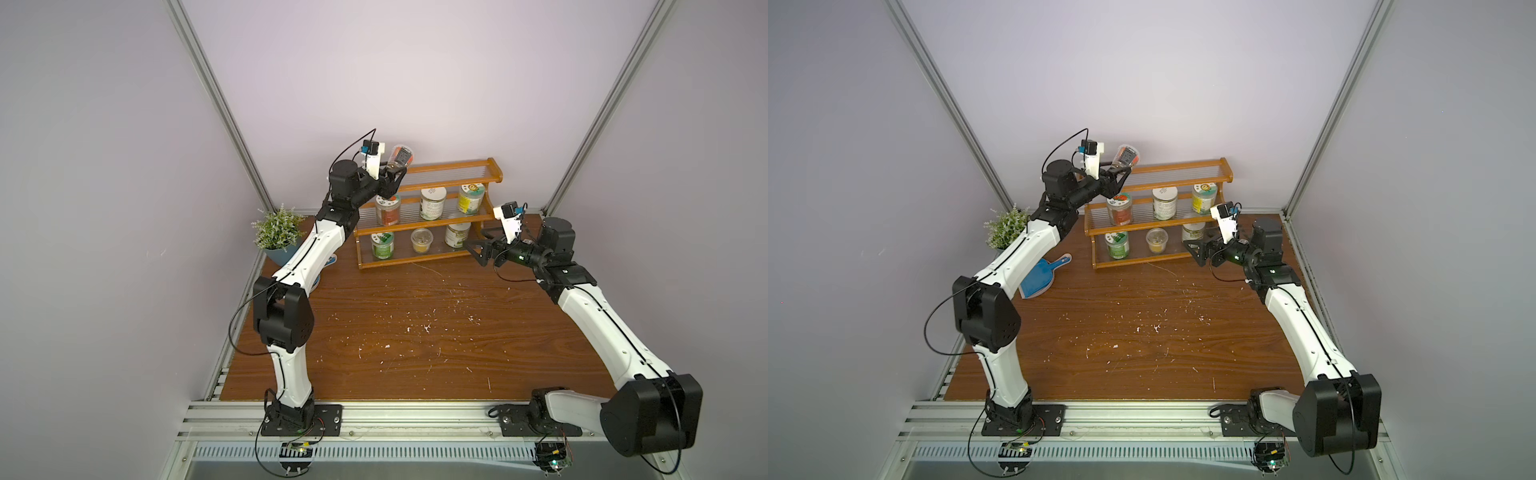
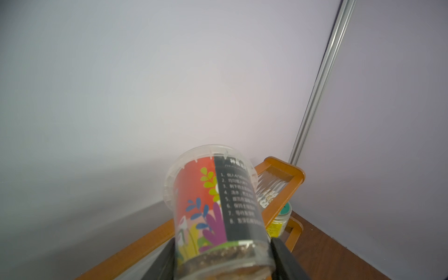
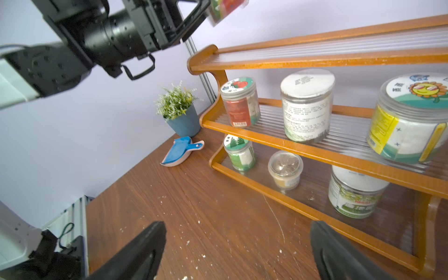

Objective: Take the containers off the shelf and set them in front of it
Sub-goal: 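Pick up a container from the shelf, then place the container at the center of the board.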

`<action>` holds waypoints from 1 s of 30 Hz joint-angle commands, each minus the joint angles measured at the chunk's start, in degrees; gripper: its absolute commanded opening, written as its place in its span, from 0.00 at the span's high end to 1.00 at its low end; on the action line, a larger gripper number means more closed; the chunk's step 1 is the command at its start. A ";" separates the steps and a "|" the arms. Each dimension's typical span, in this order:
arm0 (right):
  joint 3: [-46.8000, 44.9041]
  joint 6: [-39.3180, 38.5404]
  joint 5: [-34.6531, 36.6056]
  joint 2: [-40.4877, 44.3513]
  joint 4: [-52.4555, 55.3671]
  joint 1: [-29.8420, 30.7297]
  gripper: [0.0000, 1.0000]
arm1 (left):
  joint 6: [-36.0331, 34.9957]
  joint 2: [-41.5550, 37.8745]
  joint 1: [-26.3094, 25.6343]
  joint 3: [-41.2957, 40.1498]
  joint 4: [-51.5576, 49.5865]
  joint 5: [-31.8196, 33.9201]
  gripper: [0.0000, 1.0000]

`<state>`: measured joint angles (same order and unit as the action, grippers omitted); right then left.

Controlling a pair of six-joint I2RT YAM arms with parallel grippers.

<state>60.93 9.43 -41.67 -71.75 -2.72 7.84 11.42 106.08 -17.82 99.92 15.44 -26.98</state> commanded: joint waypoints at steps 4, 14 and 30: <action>-3.06 18.91 -3.38 1.34 -22.17 0.07 0.00 | 2.03 -12.45 -1.14 -16.88 14.30 -1.49 0.55; 2.16 36.66 -3.77 -4.41 -36.54 9.55 0.00 | 4.34 -26.87 -5.47 -41.04 26.54 -1.73 0.55; 6.53 50.48 -3.34 -15.97 -49.75 19.40 0.01 | 5.00 -29.36 -9.78 -50.79 39.39 -3.33 0.54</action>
<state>65.43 55.31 -43.88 -87.31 -44.34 26.20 15.86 76.93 -26.74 48.90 49.84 -28.53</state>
